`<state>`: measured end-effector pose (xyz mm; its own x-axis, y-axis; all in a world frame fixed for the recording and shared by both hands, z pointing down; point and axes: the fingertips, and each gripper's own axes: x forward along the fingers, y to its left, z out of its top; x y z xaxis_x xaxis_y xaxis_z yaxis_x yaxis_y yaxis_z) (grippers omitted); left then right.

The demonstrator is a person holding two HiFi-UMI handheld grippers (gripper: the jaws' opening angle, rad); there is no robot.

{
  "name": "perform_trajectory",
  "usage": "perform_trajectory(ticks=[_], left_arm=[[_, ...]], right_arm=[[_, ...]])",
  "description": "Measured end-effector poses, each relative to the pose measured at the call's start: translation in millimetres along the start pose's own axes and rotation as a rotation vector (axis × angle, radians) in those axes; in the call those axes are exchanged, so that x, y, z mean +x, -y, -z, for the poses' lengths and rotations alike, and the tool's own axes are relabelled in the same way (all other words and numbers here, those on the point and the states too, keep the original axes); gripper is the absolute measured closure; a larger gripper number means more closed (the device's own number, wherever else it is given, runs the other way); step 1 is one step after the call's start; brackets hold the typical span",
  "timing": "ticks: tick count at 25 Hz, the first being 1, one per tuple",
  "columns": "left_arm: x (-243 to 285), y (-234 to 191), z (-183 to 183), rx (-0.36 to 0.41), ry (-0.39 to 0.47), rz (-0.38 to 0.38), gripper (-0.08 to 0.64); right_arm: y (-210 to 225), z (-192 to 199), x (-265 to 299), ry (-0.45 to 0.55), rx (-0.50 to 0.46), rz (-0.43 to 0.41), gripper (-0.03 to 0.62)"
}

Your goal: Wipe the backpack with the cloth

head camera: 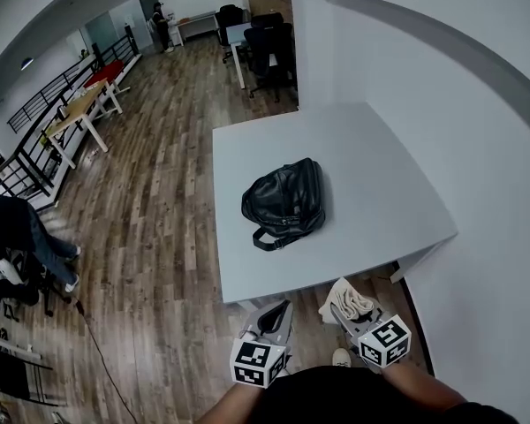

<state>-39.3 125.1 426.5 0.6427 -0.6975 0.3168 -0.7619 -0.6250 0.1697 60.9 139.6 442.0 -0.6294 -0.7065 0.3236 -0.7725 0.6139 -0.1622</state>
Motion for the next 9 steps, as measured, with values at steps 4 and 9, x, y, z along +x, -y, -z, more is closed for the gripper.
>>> perform_trajectory(ticks=[4,9], left_arm=[[0.1,3.4,3.5,0.012,-0.002,0.008,0.554],[-3.5,8.1,4.4,0.01,0.005,0.013,0.554]], right_arm=[[1.1,-0.7,-2.6,0.008,-0.003,0.006,0.505],[-1.3,1.0,-6.6,0.011,-0.006,0.009,0.505]])
